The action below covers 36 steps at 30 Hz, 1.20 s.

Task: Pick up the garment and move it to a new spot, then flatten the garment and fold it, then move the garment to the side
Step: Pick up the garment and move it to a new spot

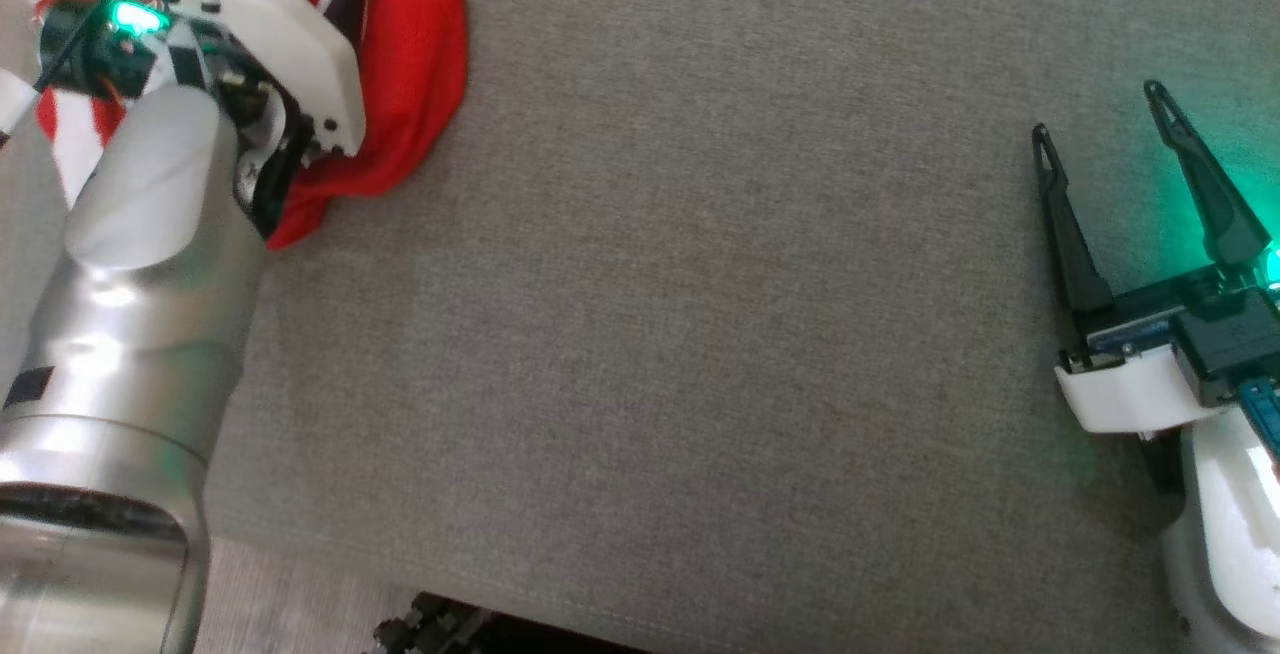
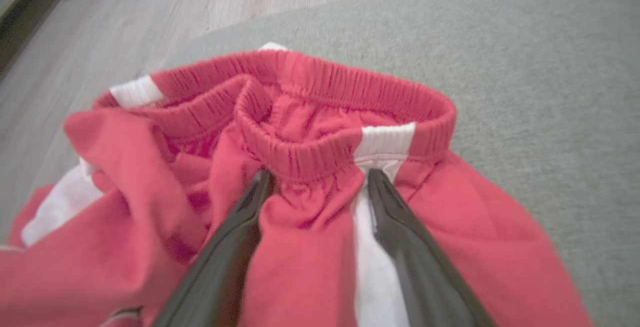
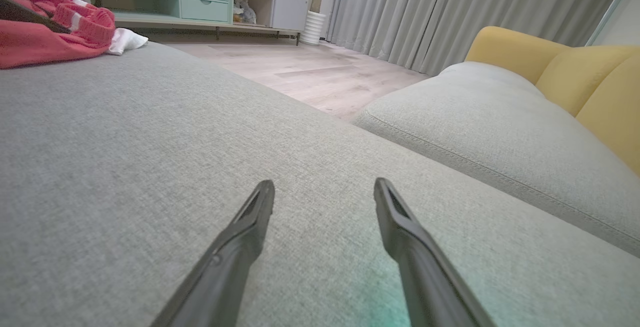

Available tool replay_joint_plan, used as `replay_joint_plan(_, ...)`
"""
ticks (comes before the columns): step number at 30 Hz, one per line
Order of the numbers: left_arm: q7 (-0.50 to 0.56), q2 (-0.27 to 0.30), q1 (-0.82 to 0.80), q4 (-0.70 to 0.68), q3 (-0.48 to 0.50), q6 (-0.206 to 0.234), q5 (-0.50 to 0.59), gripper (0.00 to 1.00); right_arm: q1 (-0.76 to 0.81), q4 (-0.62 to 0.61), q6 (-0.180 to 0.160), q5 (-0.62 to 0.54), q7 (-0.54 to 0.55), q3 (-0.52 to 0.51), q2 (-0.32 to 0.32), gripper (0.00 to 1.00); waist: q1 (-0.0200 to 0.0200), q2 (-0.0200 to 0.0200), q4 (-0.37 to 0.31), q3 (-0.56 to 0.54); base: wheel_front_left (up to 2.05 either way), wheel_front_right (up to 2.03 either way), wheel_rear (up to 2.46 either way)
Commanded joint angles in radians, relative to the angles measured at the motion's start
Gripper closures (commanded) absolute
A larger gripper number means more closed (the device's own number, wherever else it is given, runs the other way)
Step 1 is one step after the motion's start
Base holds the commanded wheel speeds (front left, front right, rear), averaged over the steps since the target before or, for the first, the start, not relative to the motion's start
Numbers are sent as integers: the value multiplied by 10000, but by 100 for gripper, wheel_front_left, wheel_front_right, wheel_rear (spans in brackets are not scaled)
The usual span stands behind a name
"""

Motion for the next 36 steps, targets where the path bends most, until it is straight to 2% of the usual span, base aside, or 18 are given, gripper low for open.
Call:
replay_joint_plan(1,27,772,-424,-48,73,23,-283,0,266,524,-7,-83,114,6,-201,0,-1,0,-121,90,0,0,0)
replay_joint_plan(3,12,869,-467,61,-66,22,-477,1,236,528,-7,-88,114,21,-181,0,-1,0,-148,108,0,0,0)
replay_joint_plan(4,-87,951,-512,115,-206,22,-645,66,201,533,-7,-89,114,32,-155,0,-1,0,-173,116,0,0,0)
replay_joint_plan(5,-248,1029,-554,120,-355,22,-808,100,173,546,-7,-92,114,49,-125,0,-1,0,-197,111,0,0,0)
replay_joint_plan(10,-1325,1448,-973,-45,-1000,21,-1297,100,129,652,-7,-72,114,153,14,0,-1,0,-271,-200,0,0,0)
replay_joint_plan(14,-1987,1761,-1452,-275,-1318,20,-1484,100,112,817,-7,24,114,291,280,0,-1,0,-451,-885,0,0,0)
replay_joint_plan(21,-2139,2572,-2346,-1708,-1999,20,-1827,100,121,1147,-7,326,114,630,1000,0,-1,0,-1207,-2446,0,0,0)
replay_joint_plan(29,-1425,3185,-2972,-4416,-2724,20,-2617,100,312,1070,-7,742,114,905,1487,0,-1,0,-2852,-3784,0,0,0)
replay_joint_plan(36,-482,3077,-2658,-6024,-3611,20,-3368,100,412,739,-7,1466,114,1328,1522,0,-1,0,-4768,-3954,0,0,0)
